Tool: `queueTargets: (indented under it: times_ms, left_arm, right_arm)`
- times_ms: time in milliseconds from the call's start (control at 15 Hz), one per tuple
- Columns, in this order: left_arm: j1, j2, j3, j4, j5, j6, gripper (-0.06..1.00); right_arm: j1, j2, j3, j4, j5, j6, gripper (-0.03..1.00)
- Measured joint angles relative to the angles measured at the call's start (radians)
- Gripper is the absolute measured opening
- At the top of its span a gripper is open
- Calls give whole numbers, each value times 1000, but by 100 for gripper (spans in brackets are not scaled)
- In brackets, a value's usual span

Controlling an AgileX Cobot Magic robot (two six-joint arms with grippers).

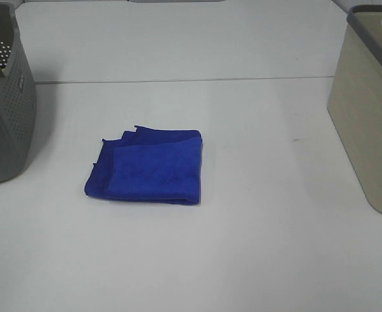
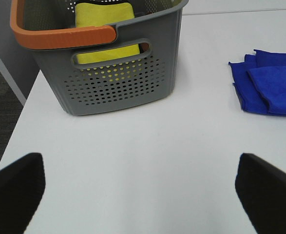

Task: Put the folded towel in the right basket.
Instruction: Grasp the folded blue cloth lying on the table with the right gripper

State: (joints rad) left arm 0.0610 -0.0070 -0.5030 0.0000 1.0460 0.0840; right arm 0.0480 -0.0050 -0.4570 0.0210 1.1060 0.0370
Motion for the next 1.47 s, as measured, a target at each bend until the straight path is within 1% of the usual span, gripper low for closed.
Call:
queueTargets:
  times_ms: [1467]
  left_arm:
    - [0,0,0,0,0,0,99]
  right_arm:
    - [0,0,0,0,0,0,97]
